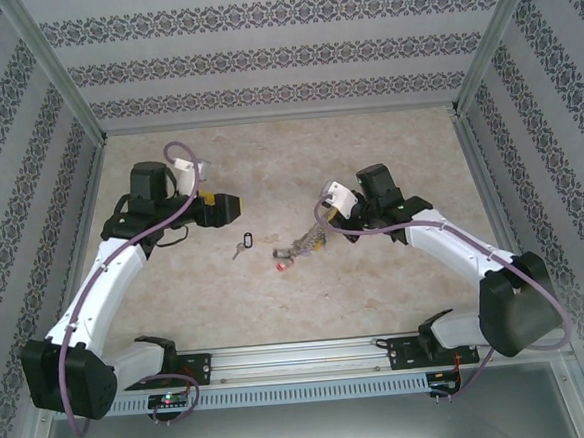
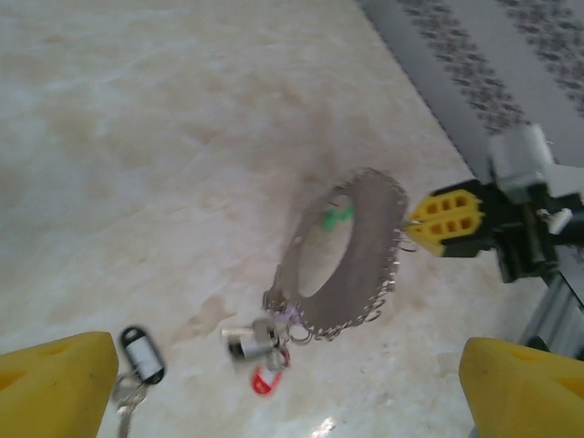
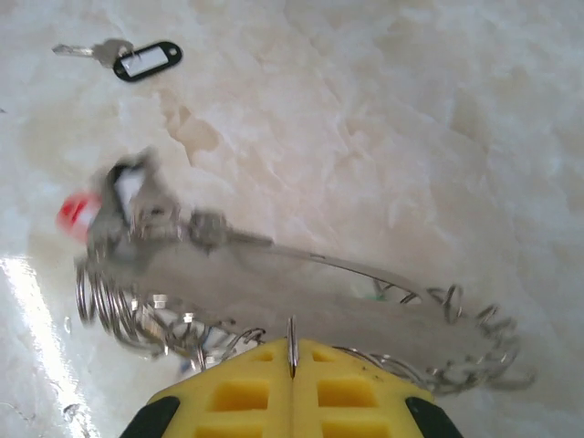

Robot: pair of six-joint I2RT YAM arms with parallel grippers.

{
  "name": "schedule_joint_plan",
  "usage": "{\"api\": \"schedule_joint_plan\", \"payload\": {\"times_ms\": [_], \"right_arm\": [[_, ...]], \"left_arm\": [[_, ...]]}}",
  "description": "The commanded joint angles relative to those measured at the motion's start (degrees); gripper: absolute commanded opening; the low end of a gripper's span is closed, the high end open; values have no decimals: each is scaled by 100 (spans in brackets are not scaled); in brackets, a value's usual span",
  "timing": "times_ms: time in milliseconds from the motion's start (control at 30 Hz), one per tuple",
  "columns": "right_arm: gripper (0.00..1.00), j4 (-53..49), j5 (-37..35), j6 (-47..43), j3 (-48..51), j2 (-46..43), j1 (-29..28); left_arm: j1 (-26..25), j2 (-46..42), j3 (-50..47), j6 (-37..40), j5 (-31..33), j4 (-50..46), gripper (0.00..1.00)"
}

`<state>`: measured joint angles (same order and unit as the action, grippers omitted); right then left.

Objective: Put the keys on the keyring

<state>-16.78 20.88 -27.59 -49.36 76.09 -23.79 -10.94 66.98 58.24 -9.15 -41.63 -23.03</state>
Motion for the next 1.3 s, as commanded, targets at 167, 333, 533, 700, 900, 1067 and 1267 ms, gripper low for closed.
{"api": "schedule_joint_plan", "payload": {"times_ms": [167, 333, 533, 700, 900, 1067, 1267], "right_arm": [[0, 510, 1029, 293, -19, -713, 134], [0, 747, 1614, 348, 146, -1131, 249], [0, 798, 2838, 270, 219, -1412, 423], [0, 643, 3405, -19, 284, -1489, 359], [0, 597, 3446, -238, 356, -1629, 294], [0, 396, 3376, -570, 318, -1716, 90], [0, 317, 3390, -773, 201, -1616, 0]], "left_arm": [[-897, 301, 239, 306, -432, 1109, 93], [-1393, 601, 294, 886, -925, 1492, 90], [-1756, 971, 530, 1887, -1435, 1194, 81], [-2067, 932, 348, 2785, -1295, 1192, 74], [-2334, 974, 264, 2884, -928, 1414, 68], [-2539, 813, -220, 3243, -904, 2192, 55], [-2697, 875, -95, 3609, -790, 1738, 48]]}}
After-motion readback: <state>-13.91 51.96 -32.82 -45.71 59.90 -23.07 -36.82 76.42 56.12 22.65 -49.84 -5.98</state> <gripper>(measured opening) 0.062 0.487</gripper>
